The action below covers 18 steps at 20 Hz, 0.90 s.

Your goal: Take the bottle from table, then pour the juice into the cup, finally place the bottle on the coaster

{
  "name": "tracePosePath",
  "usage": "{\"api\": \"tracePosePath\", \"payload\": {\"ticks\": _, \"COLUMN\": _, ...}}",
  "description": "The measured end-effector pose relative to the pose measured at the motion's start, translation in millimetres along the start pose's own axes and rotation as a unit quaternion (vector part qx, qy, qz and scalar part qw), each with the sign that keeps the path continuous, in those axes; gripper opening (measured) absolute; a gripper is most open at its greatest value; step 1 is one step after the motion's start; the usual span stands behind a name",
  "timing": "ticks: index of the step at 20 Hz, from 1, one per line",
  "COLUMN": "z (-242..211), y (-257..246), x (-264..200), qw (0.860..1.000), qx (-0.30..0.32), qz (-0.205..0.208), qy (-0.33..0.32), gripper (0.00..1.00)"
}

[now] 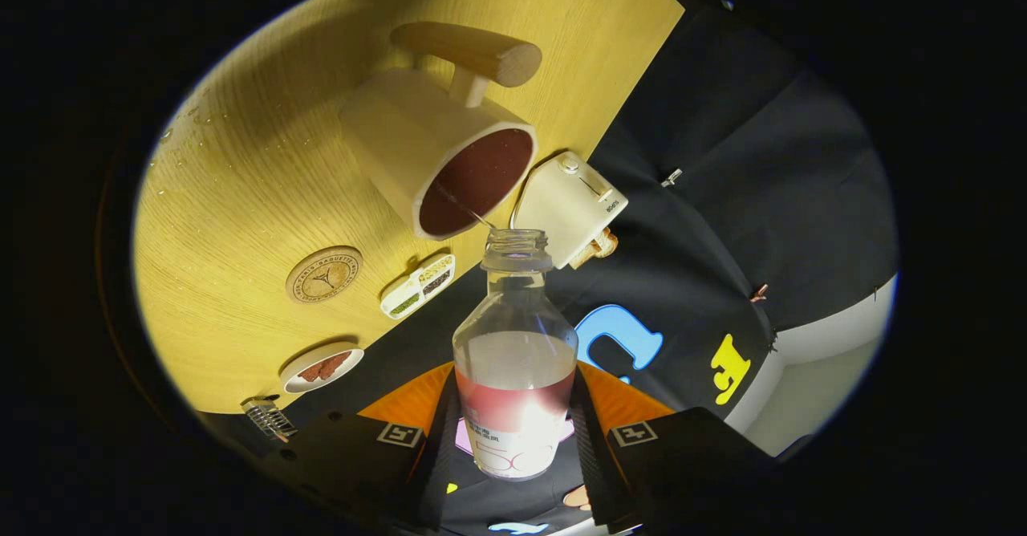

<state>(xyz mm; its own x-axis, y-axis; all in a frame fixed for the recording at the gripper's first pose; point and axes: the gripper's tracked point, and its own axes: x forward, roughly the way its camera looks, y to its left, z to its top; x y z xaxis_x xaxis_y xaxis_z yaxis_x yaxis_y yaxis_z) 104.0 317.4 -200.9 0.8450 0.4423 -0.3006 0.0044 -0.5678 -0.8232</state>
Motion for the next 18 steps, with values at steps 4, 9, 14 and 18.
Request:
{"api": "tracePosePath", "payload": {"ticks": 4, "z": 0.9, "y": 0.1, "x": -0.3, "qw": 1.0, "qx": 0.003, "qz": 0.0, "qy": -0.001, "gripper": 0.7}}
{"api": "tracePosePath", "payload": {"ticks": 9, "z": 0.5, "y": -0.6, "x": 2.7, "qw": 1.0, "qx": 0.001, "qz": 0.001, "qy": -0.004, "gripper": 0.7}}
{"api": "tracePosePath", "payload": {"ticks": 14, "z": -2.6, "y": -1.3, "x": 4.6, "qw": 1.0, "qx": 0.006, "qz": -0.001, "qy": 0.0, "gripper": 0.7}}
{"api": "tracePosePath", "payload": {"ticks": 18, "z": -3.3, "y": -1.3, "x": 5.8, "qw": 1.0, "qx": 0.008, "qz": -0.001, "qy": -0.001, "gripper": 0.7}}
